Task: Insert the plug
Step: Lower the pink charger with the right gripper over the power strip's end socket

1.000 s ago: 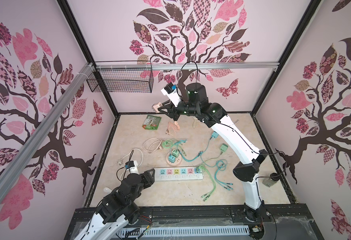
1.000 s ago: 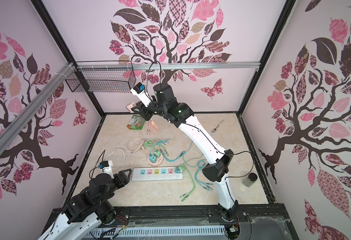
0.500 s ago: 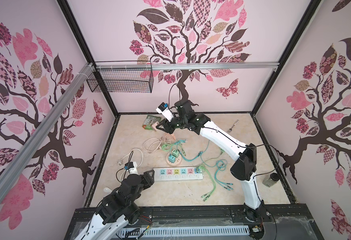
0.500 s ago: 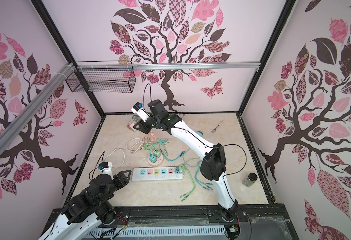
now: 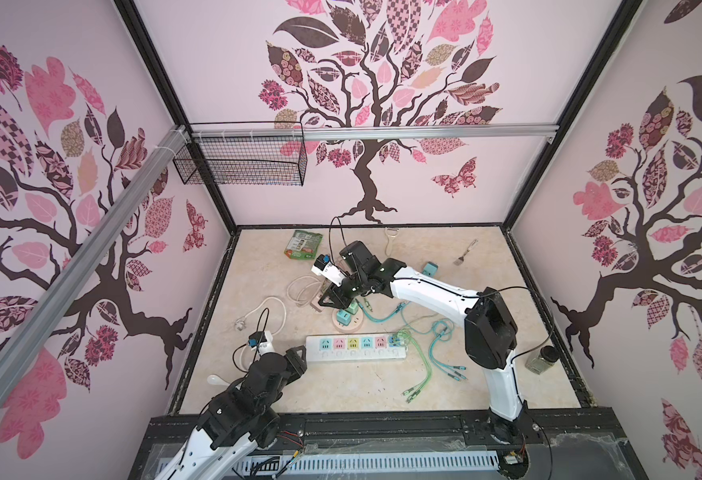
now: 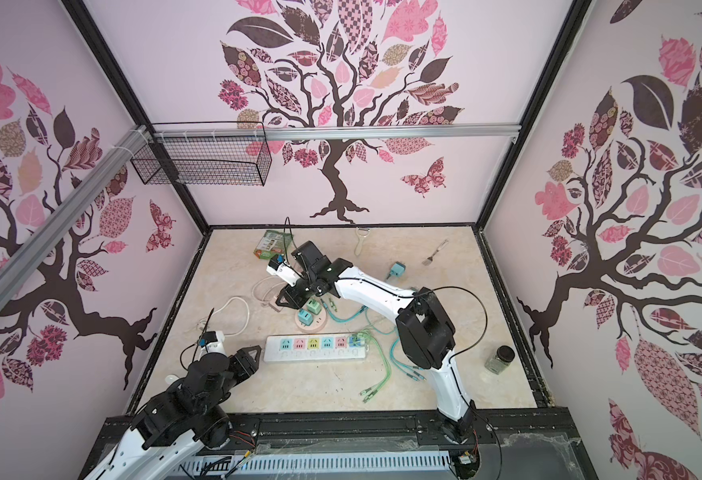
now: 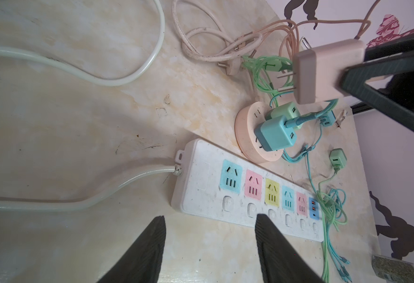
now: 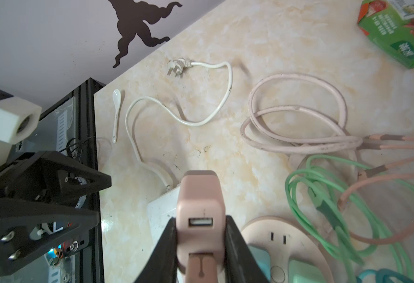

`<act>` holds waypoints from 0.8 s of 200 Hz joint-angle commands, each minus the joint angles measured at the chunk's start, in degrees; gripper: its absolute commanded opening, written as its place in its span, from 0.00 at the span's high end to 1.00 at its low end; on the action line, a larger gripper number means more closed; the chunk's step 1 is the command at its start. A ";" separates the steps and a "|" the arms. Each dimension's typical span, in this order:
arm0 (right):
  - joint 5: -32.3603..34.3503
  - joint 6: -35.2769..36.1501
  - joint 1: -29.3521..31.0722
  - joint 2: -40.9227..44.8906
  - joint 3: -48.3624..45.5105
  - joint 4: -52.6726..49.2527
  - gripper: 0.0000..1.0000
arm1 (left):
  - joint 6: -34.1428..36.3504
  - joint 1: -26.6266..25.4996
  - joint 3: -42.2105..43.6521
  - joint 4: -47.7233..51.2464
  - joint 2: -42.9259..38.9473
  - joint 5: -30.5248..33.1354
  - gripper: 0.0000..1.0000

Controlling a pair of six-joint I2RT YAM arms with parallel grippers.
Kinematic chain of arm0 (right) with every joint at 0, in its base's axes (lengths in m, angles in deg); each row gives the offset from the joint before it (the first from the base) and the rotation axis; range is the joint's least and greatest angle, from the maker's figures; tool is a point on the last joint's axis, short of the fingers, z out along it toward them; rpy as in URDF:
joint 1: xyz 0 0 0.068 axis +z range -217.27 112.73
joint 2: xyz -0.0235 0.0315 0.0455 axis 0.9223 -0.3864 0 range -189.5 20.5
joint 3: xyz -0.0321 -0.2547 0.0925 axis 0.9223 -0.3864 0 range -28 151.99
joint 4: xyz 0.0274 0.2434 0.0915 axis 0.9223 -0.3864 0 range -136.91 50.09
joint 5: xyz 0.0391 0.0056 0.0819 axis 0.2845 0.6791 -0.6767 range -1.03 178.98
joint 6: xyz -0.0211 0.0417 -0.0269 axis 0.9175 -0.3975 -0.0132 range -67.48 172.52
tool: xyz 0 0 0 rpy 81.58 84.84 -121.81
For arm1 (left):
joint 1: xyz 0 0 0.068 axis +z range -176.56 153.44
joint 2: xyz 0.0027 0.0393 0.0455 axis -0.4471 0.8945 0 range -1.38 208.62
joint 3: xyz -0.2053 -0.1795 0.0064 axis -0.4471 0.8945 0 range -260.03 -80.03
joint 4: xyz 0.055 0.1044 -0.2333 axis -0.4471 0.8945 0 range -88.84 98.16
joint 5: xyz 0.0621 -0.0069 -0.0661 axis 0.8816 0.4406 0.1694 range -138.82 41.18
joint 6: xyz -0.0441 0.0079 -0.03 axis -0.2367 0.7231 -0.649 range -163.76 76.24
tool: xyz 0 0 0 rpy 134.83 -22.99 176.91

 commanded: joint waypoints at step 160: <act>4.91 9.83 6.87 4.20 -5.36 -10.37 0.78 | 2.00 0.30 5.10 -10.85 11.22 -2.08 0.54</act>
